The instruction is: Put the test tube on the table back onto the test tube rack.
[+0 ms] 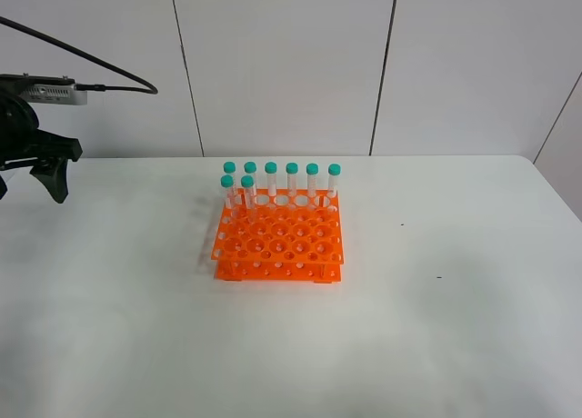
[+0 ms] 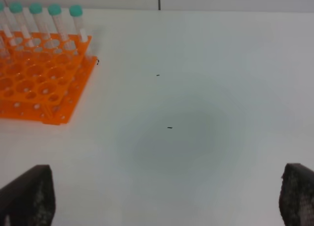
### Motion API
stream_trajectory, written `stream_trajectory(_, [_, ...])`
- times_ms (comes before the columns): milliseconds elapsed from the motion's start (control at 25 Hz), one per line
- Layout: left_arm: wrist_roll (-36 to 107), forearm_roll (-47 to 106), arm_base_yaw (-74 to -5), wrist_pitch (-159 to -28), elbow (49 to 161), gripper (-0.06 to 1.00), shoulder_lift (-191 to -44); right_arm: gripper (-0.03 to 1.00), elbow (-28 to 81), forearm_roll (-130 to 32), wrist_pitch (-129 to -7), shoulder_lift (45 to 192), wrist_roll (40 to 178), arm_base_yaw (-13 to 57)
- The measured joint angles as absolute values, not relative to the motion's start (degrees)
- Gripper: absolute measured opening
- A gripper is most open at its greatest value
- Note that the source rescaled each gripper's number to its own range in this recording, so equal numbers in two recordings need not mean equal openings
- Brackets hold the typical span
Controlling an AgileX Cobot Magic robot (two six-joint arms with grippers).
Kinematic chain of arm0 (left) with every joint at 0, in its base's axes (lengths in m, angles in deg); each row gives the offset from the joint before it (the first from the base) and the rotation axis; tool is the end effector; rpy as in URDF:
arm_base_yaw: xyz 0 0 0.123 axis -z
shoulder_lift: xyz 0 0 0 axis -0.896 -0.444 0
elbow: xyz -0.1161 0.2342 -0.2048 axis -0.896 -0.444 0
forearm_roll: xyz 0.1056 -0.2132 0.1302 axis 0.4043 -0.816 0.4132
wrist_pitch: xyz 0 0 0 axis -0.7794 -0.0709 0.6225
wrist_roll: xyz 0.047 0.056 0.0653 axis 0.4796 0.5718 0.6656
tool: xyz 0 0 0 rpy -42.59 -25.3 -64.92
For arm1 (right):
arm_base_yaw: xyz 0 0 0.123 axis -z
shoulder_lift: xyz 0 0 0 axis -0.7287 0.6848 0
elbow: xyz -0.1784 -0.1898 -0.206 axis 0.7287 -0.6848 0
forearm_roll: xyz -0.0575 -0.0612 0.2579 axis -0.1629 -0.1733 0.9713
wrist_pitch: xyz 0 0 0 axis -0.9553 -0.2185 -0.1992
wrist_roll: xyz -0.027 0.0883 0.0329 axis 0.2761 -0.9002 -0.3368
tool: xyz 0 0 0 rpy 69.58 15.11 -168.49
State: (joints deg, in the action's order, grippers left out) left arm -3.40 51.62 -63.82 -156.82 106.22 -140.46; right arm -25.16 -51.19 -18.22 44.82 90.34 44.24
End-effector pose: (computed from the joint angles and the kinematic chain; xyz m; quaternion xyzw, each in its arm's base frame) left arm 0.3636 0.0143 0.3266 -0.0225 0.9906 0.0663 0.1175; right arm -0.0286 0.0071 0.2857 -0.0510 0.8432 0.0418 0.5335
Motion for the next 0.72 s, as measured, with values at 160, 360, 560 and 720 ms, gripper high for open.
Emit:
stream_trajectory(160, [-3.33,50.70,-64.02,-156.82,103.85,0.99,-139.12,1.00,-25.16,-51.19,-18.22,44.82,90.34,44.24])
stream_trajectory(360, [-2.26,49.87,-64.02,-156.82,91.43,0.99,-130.95,1.00,-25.16,-51.19,-18.22,44.82,90.34,44.24])
stream_trajectory(560, [-1.86,47.88,-64.02,-156.82,80.09,0.99,-118.83,1.00,-25.16,-51.19,-18.22,44.82,90.34,44.24])
stream_trajectory(720, [-1.91,47.89,-64.02,-156.82,71.85,0.99,-108.33,1.00,-25.16,-51.19,-18.22,44.82,90.34,44.24])
